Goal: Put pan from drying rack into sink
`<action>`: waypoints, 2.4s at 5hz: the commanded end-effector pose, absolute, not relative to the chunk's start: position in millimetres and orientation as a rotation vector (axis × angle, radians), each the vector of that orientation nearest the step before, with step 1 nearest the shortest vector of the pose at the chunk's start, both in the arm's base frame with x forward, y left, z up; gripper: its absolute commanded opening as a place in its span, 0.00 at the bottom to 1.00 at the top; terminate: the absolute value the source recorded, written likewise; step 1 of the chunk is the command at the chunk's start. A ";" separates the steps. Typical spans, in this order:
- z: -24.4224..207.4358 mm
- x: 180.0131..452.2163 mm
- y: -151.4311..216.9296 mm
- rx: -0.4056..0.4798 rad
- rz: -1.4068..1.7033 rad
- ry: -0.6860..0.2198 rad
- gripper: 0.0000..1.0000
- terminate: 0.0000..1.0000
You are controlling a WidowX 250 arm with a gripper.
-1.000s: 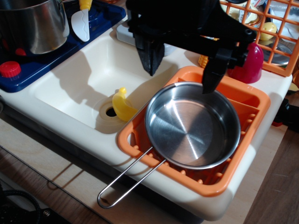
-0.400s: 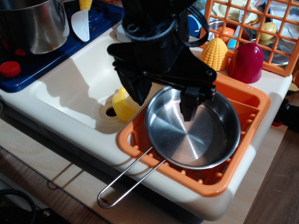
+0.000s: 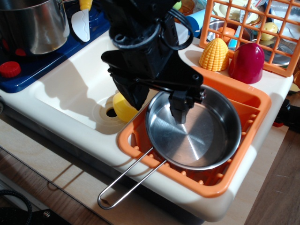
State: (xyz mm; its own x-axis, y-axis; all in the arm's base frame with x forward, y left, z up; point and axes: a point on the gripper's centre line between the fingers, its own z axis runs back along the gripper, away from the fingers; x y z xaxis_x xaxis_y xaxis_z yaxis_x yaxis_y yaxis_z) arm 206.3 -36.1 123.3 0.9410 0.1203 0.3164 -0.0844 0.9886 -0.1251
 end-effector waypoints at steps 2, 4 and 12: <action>121.9 209.3 -27.9 -0.118 0.093 -0.376 0.00 0.00; 150.6 215.9 -22.0 -0.087 0.080 -0.307 0.00 0.00; 157.0 227.6 90.7 0.049 -0.233 -0.447 1.00 1.00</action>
